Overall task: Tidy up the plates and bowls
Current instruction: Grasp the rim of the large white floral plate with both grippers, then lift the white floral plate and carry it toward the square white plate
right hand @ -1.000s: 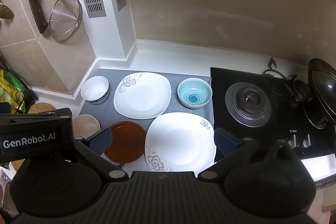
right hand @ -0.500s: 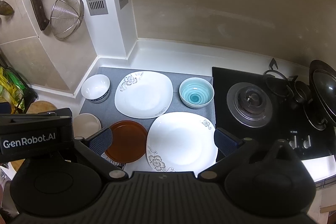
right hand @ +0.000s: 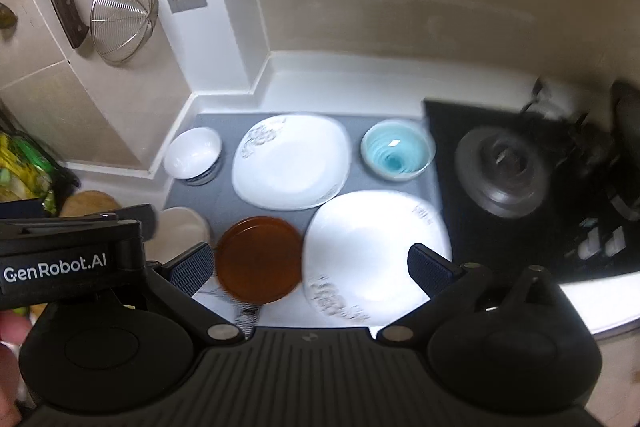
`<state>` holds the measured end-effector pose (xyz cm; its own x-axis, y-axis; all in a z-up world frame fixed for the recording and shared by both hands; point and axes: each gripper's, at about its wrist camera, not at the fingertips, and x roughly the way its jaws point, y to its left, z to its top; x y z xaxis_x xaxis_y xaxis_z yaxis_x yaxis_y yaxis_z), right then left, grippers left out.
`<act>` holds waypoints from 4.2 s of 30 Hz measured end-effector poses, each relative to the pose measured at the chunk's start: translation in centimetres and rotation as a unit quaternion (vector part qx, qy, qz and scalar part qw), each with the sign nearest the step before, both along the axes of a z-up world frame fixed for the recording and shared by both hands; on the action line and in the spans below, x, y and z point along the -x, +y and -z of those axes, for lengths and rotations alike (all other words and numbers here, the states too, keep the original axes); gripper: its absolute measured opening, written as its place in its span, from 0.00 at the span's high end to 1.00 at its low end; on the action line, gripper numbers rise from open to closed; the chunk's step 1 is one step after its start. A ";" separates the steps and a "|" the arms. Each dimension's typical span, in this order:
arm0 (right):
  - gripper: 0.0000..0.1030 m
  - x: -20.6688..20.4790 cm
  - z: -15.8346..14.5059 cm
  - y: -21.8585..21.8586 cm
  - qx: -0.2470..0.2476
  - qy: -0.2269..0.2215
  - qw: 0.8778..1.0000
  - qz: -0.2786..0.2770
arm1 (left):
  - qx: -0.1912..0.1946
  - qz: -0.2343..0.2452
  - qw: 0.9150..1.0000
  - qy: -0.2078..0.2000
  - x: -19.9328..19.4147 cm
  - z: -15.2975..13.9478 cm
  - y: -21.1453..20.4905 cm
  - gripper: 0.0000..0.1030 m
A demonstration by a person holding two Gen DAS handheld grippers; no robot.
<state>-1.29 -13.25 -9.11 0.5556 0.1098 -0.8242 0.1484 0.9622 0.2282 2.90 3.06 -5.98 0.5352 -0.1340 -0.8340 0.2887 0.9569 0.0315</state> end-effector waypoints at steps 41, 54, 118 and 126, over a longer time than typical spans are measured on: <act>0.90 -3.6 25.6 -21.3 -0.125 0.013 0.988 -0.091 | 0.181 -0.160 0.932 0.269 -7.2 28.8 -7.3 0.69; 0.93 -0.5 25.0 -25.0 -0.181 0.021 0.980 -0.074 | 0.160 -0.122 0.941 0.270 -6.4 28.9 -8.8 0.70; 0.86 -1.8 26.5 -26.7 -0.211 0.028 0.976 -0.048 | 0.144 -0.068 0.961 0.225 -6.5 26.2 -9.4 0.34; 0.80 -1.9 26.9 -26.1 -0.211 0.036 0.975 -0.052 | 0.123 -0.011 0.965 0.232 -7.5 28.3 -13.4 0.56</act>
<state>0.58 -39.32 -36.05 0.4659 0.5005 -0.7297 0.0846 0.7957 0.5998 10.43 -10.35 -34.29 0.1179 -0.3512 -0.9289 0.1961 0.9252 -0.3249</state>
